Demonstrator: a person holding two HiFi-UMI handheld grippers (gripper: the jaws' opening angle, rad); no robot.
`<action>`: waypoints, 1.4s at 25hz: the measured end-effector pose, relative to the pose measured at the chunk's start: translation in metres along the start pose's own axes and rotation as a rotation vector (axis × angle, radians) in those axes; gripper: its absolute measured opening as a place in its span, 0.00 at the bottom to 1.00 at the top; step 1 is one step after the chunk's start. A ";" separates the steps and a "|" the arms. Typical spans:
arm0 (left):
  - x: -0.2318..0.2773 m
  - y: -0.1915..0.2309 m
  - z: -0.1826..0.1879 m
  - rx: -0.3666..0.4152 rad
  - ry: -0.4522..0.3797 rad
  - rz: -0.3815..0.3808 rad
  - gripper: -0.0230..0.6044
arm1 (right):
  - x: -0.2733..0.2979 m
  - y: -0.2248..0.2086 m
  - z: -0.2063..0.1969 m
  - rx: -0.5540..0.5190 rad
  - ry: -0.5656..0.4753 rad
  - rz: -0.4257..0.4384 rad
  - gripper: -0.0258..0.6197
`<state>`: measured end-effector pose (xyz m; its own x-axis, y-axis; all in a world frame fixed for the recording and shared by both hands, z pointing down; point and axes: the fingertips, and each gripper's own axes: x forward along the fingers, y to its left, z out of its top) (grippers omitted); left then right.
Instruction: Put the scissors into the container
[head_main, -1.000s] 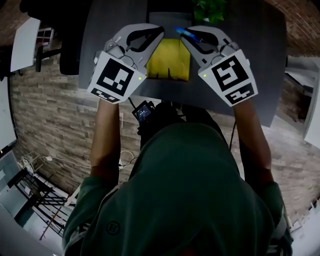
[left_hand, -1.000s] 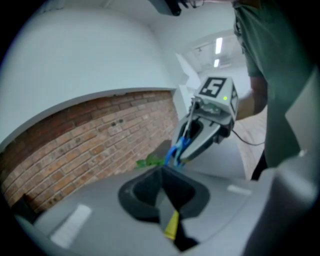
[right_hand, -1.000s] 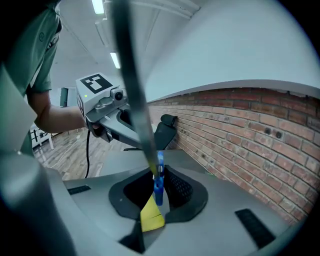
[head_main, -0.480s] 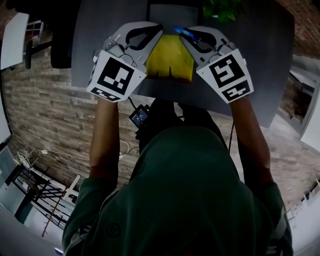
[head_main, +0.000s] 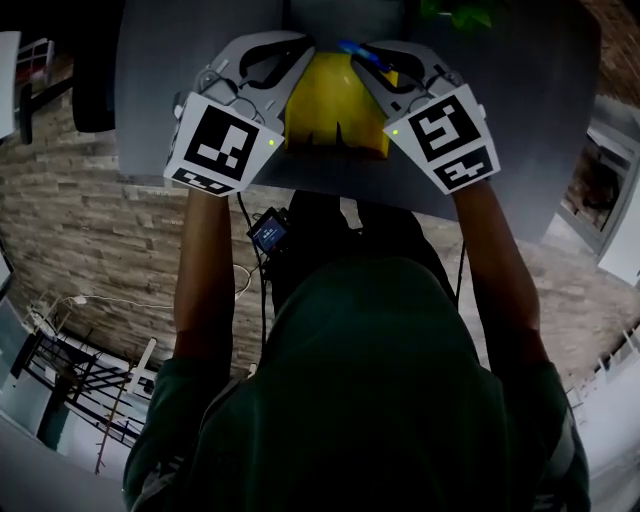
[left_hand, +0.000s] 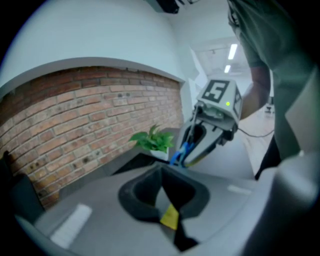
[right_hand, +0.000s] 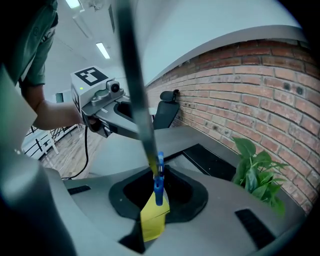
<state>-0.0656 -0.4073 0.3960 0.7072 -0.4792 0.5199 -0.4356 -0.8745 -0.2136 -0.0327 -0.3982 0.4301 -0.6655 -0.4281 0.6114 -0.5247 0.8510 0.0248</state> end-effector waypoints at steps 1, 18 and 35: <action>0.003 0.000 -0.004 -0.004 0.002 -0.003 0.04 | 0.003 -0.001 -0.004 0.002 0.005 0.000 0.11; 0.042 -0.009 -0.073 -0.045 0.069 -0.029 0.04 | 0.056 0.014 -0.053 -0.015 0.061 0.055 0.11; 0.052 -0.025 -0.105 -0.086 0.082 -0.045 0.04 | 0.082 0.029 -0.083 -0.072 0.135 0.065 0.11</action>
<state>-0.0761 -0.4025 0.5151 0.6810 -0.4286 0.5938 -0.4530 -0.8836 -0.1183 -0.0579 -0.3835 0.5468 -0.6167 -0.3311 0.7142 -0.4407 0.8969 0.0353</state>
